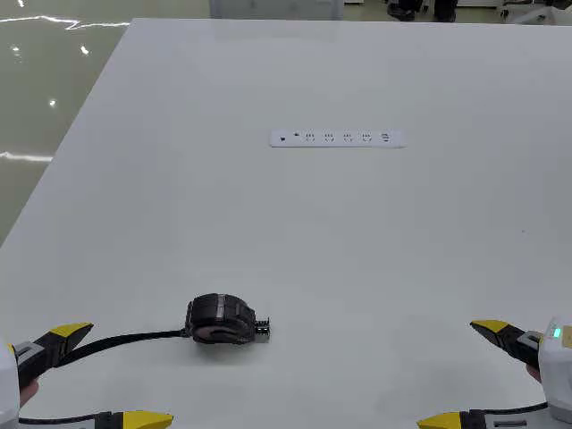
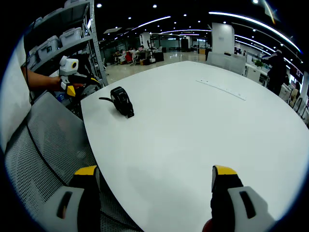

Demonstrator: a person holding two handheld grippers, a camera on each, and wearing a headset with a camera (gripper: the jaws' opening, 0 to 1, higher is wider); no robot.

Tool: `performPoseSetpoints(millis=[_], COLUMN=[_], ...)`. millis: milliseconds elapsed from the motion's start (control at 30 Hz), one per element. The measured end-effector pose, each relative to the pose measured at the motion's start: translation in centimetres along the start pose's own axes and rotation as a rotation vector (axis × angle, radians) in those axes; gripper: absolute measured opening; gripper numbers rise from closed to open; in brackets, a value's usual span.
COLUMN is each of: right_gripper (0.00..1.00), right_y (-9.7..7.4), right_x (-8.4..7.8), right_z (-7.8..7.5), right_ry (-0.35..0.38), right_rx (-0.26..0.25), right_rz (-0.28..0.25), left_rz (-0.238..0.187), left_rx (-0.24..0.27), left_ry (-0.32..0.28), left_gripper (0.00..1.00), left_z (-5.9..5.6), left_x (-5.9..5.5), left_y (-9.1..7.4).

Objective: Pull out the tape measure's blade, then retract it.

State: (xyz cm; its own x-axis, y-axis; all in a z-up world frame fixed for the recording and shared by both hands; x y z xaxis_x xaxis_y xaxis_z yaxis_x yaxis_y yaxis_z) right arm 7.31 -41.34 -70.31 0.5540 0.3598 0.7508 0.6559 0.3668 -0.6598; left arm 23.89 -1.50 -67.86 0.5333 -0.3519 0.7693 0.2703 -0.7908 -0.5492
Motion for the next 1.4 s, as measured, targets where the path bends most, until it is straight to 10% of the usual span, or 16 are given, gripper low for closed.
performPoseSetpoints(millis=[1400], right_gripper=[0.95], right_y=[0.29], right_x=[0.35], right_z=[0.57], right_ry=[-0.018], right_rx=[0.060], right_rz=[-0.002], left_rz=[0.045], left_rx=[-0.028], left_ry=[0.022], left_gripper=[1.00], left_z=[0.50], left_x=[-0.25], left_y=[0.02])
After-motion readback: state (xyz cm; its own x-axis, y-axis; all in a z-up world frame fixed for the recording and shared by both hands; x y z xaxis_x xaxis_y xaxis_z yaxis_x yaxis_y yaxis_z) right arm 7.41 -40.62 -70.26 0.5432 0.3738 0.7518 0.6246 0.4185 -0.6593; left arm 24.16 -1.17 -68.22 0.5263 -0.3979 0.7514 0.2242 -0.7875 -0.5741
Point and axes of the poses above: the centre of the closed fingertips' face, and the gripper's own axes: y roughly forward along the fingers, z roughly to its left, x roughly out of its top, the point moved 7 cm from there along -y, roughly backward along the fingers, and after that the axes turned 9 degrees about -y, right-handed, at the moved point
